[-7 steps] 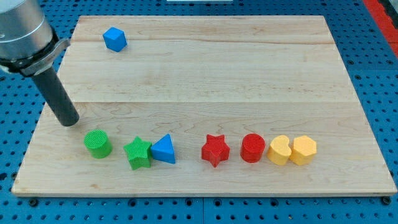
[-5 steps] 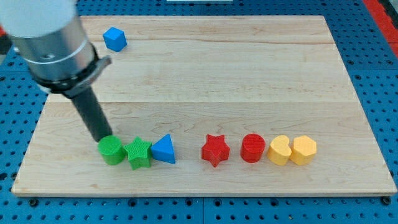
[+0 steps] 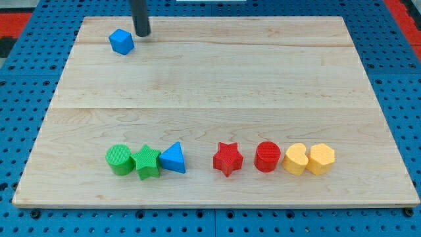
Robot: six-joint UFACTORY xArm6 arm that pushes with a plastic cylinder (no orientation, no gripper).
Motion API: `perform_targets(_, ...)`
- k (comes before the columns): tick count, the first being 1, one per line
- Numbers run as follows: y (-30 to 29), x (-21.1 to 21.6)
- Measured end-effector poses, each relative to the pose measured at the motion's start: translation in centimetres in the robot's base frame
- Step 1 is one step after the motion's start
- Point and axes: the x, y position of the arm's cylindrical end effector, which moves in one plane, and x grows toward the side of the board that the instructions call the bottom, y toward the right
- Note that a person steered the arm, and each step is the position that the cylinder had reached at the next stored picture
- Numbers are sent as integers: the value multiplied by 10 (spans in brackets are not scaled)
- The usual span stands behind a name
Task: Move the blue cube to the left of the green circle
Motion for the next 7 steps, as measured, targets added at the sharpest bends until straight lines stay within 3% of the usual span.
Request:
perform_targets(5, -94, 32)
perform_targets(7, -113, 72)
